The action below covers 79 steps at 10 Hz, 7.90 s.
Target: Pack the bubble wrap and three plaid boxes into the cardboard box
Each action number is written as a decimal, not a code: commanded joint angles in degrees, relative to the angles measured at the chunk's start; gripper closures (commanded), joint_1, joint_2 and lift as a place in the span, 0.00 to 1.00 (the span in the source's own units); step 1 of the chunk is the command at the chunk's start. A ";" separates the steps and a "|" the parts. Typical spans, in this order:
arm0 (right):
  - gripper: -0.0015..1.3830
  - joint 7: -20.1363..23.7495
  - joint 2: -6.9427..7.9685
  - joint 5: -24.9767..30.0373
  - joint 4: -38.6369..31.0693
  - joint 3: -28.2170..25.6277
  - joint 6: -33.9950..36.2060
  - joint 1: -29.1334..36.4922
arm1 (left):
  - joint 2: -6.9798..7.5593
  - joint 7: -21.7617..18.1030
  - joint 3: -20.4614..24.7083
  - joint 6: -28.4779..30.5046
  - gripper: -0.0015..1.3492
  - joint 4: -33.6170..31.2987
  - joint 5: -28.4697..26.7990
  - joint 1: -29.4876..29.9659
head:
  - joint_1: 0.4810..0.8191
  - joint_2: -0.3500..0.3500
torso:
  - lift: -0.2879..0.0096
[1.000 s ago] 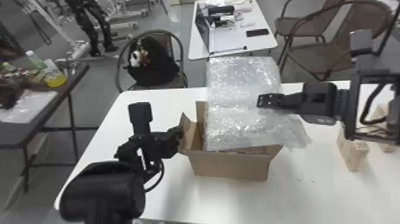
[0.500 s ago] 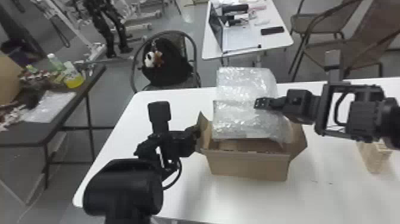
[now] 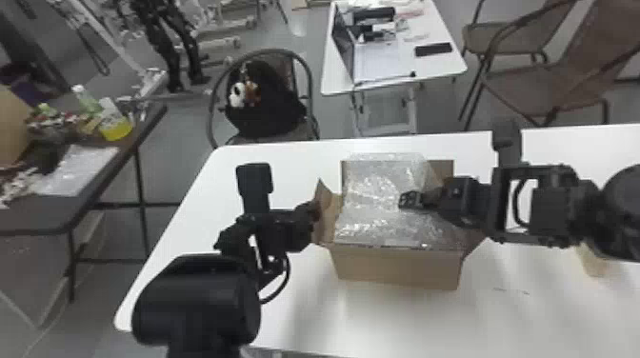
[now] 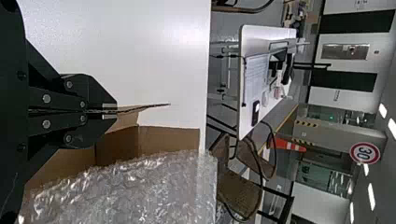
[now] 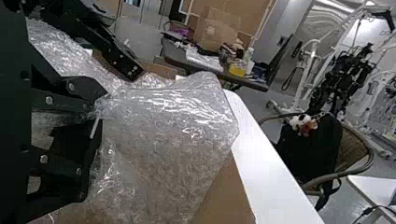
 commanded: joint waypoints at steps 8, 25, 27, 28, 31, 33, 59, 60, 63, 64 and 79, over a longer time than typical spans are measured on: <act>0.16 -15.38 -3.41 -2.65 -27.38 -18.17 17.46 5.33 | -0.24 0.09 0.35 -1.07 0.90 0.29 1.23 0.40 | 0.63 0.84 | 0.66; 0.19 2.46 -3.49 54.91 -21.93 -19.31 -60.24 42.16 | -0.24 0.00 2.72 -3.97 0.90 0.29 4.39 2.86 | 0.63 0.48 | 0.66; 0.19 3.51 -3.49 55.00 -18.24 -18.43 -61.03 40.31 | -0.24 0.00 2.90 -4.50 0.90 0.29 4.48 3.12 | 0.63 0.47 | 0.66; 0.19 3.60 -3.49 55.27 -17.54 -17.38 -61.38 39.87 | -0.24 0.09 2.90 -4.67 0.90 0.29 4.57 3.12 | 0.63 0.47 | 0.66; 0.19 3.60 -3.49 55.53 -15.61 -15.71 -61.82 38.47 | -0.24 0.09 2.90 -4.85 0.90 0.38 4.57 3.21 | 0.63 0.50 | 0.66; 0.19 3.60 -3.49 55.79 -12.79 -15.27 -63.31 36.62 | -0.24 0.00 2.81 -4.94 0.90 0.47 4.57 3.21 | 0.63 0.51 | 0.66; 0.81 12.21 -5.78 17.03 -19.47 12.06 -35.28 13.86 | -0.24 0.62 -0.62 -4.85 0.90 2.66 3.25 1.19 | 0.63 0.91 | 0.66; 0.81 13.53 -5.25 14.13 -17.63 11.98 -33.17 13.68 | -0.24 0.70 -0.53 -4.85 0.90 2.66 3.25 1.27 | 0.63 0.92 | 0.66; 0.76 12.92 -4.72 13.69 -17.98 9.60 -31.67 15.09 | -0.24 0.70 -0.35 -4.94 0.90 2.66 3.42 1.36 | 0.63 0.96 | 0.66; 0.49 11.95 -4.81 13.25 -18.42 9.08 -32.55 15.88 | -0.24 0.70 -0.35 -4.94 0.90 2.66 3.42 1.36 | 0.63 0.96 | 0.66; 0.15 -17.58 -5.16 50.08 -34.15 -12.72 -64.11 44.18 | -0.24 0.62 1.23 -6.69 0.90 2.49 5.27 2.77 | 0.63 0.51 | 0.66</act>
